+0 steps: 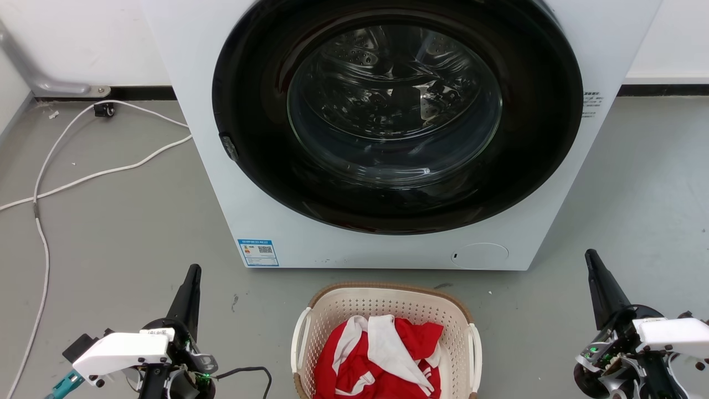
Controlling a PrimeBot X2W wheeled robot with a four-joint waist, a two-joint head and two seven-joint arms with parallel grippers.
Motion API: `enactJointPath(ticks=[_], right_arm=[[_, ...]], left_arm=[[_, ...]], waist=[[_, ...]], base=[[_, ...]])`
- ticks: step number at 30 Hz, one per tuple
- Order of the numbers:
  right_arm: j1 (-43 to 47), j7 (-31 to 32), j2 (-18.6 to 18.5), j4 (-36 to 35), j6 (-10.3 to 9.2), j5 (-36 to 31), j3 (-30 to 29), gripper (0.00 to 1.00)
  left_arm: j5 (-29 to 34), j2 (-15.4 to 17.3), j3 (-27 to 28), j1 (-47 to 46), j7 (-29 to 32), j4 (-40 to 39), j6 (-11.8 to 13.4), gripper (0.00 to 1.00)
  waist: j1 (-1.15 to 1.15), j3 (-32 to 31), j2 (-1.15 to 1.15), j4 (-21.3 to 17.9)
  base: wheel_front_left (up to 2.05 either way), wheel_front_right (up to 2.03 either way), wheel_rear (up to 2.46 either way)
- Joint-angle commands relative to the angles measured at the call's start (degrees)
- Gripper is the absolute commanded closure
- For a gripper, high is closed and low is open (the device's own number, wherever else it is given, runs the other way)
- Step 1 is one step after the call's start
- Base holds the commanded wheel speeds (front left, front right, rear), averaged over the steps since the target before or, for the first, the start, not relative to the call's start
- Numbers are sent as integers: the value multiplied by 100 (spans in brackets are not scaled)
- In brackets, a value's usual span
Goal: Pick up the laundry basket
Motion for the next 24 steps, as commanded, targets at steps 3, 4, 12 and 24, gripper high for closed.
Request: enactJointPath(ticks=[3, 4, 12, 24], right_arm=[[-68, 18, 19, 7, 0, -23, -11, 100], [-69, 19, 20, 7, 0, -24, -12, 100], [-69, 24, 26, 8, 0, -27, -19, 100], [-70, 33, 31, 7, 0, -33, -26, 100]], left_arm=[[22, -10, 19, -64, 30, 8, -25, 100], [22, -10, 20, -64, 32, 8, -25, 100], [29, -15, 28, -65, 30, 8, -24, 100], [41, -22, 36, -66, 41, 8, -25, 100]], waist=[[0, 0, 0, 0], [0, 0, 0, 0], [0, 0, 0, 0], [0, 0, 0, 0]], base=[[0, 0, 0], [0, 0, 0], [0, 0, 0], [0, 0, 0]])
